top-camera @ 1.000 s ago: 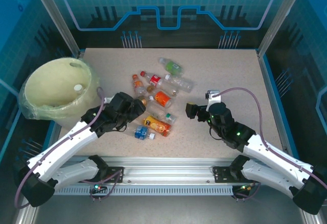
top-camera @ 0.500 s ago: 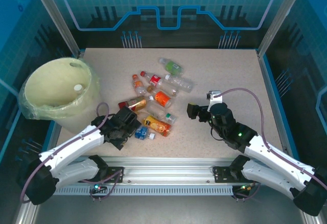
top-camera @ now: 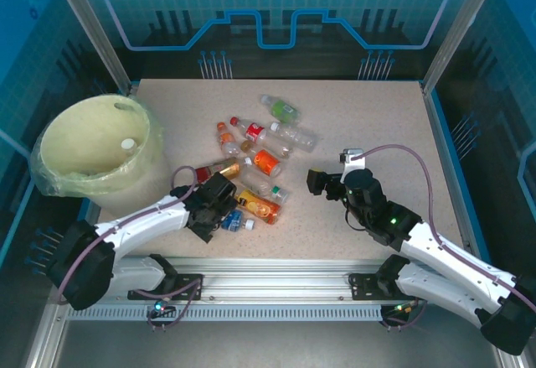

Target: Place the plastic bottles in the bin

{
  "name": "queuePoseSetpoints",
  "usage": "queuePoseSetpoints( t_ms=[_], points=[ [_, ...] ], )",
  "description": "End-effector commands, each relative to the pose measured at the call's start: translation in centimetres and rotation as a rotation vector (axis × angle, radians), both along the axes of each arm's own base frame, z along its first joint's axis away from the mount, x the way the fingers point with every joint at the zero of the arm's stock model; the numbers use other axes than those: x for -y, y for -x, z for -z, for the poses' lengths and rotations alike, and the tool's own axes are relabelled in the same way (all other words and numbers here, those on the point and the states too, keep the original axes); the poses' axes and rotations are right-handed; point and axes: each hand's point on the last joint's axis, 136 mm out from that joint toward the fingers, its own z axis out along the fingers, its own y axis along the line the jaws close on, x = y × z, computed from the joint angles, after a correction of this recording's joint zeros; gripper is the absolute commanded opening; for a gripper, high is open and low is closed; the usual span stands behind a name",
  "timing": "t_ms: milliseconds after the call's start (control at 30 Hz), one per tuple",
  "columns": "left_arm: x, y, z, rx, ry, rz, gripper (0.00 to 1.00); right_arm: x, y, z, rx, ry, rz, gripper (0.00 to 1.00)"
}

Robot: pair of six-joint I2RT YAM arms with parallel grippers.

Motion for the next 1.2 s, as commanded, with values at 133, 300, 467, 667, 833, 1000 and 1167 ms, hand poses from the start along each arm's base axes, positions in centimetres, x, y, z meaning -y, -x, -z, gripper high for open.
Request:
queuePoseSetpoints(
  t_ms=[133, 300, 467, 667, 833, 1000, 1167],
  points=[
    [-0.2, 1.1, 2.3, -0.046, 0.004, -0.02, 0.86, 0.3, -0.4, -0.1, 0.006, -0.009, 0.024, 1.0],
    [-0.9, 0.8, 2.1, -0.01, -0.04, 0.026, 0.78, 0.2, -0.3, -0.1, -0.002, -0.001, 0.015, 1.0],
    [-0.8, 0.7, 2.1, 0.013, -0.039, 0.063, 0.65, 0.1, -0.4, 0.0, -0.001, -0.005, 0.011, 1.0],
    [-0.1, -1.5, -0.1, 0.154, -0.052, 0.191, 0.52, 0.0, -0.4, -0.1, 0.002, 0.0, 0.001, 1.0],
    [0.4, -2.3, -2.8, 0.261, -0.037, 0.266, 0.49, -0.6, -0.4, -0.3, 0.013, 0.0, -0.033, 1.0],
    [1.2, -4.1, -7.3, 0.418, -0.057, 0.376, 0.47, -2.9, -0.1, -0.6, 0.035, 0.004, -0.166, 1.0],
    [3.1, -6.7, -13.3, 0.596, -0.115, 0.559, 0.47, -4.4, -0.2, -1.0, 0.035, 0.002, -0.234, 1.0]
  ],
)
